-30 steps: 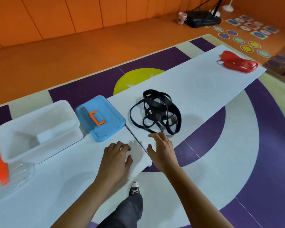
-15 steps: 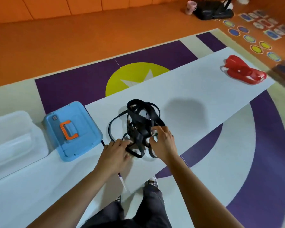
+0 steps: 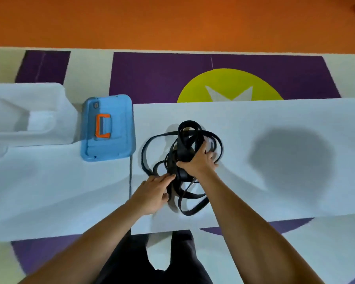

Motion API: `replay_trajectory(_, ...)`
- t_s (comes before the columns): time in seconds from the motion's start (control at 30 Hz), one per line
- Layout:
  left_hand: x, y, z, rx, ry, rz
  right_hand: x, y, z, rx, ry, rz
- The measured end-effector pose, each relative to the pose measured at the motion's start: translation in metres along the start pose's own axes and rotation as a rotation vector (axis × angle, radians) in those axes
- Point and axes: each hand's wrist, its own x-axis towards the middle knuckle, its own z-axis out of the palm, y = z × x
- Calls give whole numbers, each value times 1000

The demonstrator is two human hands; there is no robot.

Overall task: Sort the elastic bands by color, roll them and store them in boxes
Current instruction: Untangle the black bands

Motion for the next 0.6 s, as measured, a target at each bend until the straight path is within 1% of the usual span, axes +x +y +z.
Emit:
replay_trajectory(0.07,-3,1,5,-29,29,-41,4,-5,7,-57,32,-27)
replay_trajectory(0.1,-4,2,6,-50,44,-63,6,-4,9,-39,52,-51)
replay_trajectory(0.2,-7,5,7,-91,97,-127,5,11,6,110,39,-159)
replay_trajectory(0.27,-7,8,6,-93,148,-166,2,27,-4,255,51,-224)
replay_trajectory(0.33,-5,10,5,-95,215,-210,0,45,-21,418,124,-254)
replay_trajectory(0.4,-1,13,6,-116,264,-251,1,67,-42,504,223,-261)
replay_trajectory(0.47,3,16,6,-127,297,-294,6,91,-63,507,290,-243)
replay_trajectory(0.6,15,24,1,-113,367,-385,14,139,-112,380,475,-186)
